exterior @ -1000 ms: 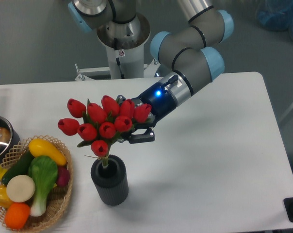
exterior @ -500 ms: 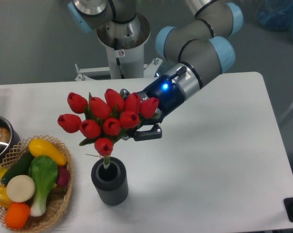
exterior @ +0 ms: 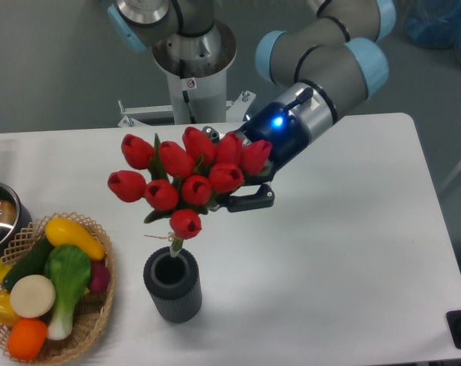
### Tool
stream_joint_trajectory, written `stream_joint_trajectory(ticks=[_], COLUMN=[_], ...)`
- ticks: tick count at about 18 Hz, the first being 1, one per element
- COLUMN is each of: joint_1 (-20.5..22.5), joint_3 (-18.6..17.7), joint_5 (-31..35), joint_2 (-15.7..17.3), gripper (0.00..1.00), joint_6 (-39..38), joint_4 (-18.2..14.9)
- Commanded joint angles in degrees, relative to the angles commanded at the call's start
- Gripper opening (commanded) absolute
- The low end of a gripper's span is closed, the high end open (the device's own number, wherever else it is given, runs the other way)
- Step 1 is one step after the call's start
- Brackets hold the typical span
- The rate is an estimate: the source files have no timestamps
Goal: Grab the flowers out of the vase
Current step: 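Carry the tulip bunch up and away from the vase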
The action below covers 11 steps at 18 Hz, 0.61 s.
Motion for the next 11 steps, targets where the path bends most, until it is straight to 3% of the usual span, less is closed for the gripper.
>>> stream_joint_trajectory(ticks=[2,4,6,11], joint_1=[1.14,1.85,2.20,6.06], joint_3=[-0.26,-0.70,-0.62,-0.53], joint_5=[1.92,11.22,15.81,17.41], joint_2=[0.18,1.15,1.15,1.50], gripper=[0.25,0.25,0.25,0.25], joint_6=[0.08,0.17,0.09,0.26], joint_4=[-0.09,-0.09,-0.09,0.00])
